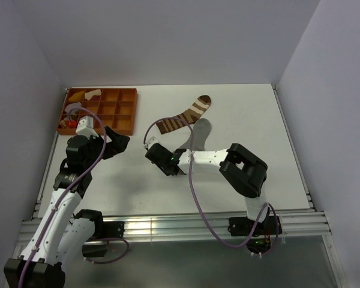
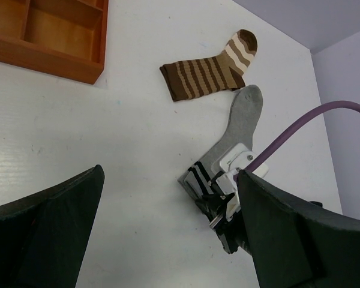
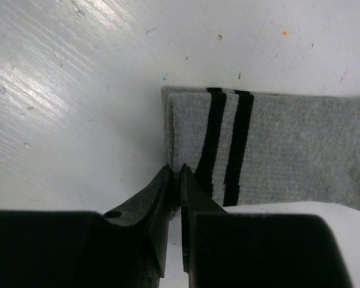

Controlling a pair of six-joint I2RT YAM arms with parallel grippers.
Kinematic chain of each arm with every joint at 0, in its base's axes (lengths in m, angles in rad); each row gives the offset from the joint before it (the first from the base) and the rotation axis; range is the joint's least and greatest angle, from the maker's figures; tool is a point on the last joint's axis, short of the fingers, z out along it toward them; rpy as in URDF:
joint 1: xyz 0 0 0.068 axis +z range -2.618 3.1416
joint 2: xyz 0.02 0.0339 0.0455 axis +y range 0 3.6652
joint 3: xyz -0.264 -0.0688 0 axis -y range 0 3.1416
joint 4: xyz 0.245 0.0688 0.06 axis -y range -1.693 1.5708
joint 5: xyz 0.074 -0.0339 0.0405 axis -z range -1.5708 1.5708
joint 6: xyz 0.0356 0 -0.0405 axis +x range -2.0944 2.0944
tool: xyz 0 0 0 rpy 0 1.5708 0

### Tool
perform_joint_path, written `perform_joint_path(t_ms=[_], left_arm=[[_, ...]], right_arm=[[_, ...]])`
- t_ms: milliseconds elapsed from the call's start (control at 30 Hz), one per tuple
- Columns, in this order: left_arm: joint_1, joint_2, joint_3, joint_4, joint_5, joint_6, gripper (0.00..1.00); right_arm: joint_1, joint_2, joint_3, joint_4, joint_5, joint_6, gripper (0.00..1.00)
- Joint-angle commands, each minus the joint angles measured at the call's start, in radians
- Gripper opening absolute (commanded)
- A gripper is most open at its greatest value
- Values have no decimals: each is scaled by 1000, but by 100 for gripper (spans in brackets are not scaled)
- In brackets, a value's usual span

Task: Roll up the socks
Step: Roll the sock at the center of the board.

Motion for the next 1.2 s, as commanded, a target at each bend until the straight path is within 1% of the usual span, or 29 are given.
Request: perform_joint_path(t_ms=[0,67,100,300,333,433,533,567,667,700,767,800,900,933,1000,1033,1167], left_arm=[[-4,13,16,24,45,9,100],[-4,32,18,26,65,8,99],[-4,36,20,27,70,8,100],[-18,67,20,46,88,-10,99],[-23,73,20,46,85,-13,100],[-50,102,29,52,68,-26,99],[-98,131,30,69,36,-44,99],[-128,141,30,77,27,-56,99],[-190,180,30,104,-7,-78,99],[-204,191,30,107,-16,-82,100],[-240,220,33,124,-36,-95,99],[-250,229,30,130,-42,-98,99],[-282,257,13,167,-55,-119,100],[-288,269,9,176,-56,-125,99],[-302,280,-6,190,-59,-138,99],[-307,292,-11,217,-64,-142,99],[-328,318,-33,254,-71,-159,97]], right_arm=[[7,0,1,-17,-35,9,11],[4,-6,-1,-10,-49,13,6],[-2,-11,-4,-3,-80,15,5],[-51,-48,-31,25,-187,36,1],[-71,-60,-39,32,-231,41,1],[-107,-82,-62,56,-301,58,0],[-160,-101,-85,83,-409,85,0],[-191,-106,-99,92,-484,93,0],[-238,-118,-128,135,-592,131,0],[-274,-120,-136,163,-658,144,0],[-304,-121,-160,190,-713,176,0],[-330,-118,-165,209,-765,181,0],[-366,-102,-174,239,-834,213,0],[-389,-97,-177,250,-892,236,0],[-413,-88,-189,293,-946,262,0],[-438,-79,-194,307,-1009,288,0],[-489,-49,-202,327,-1100,331,0]])
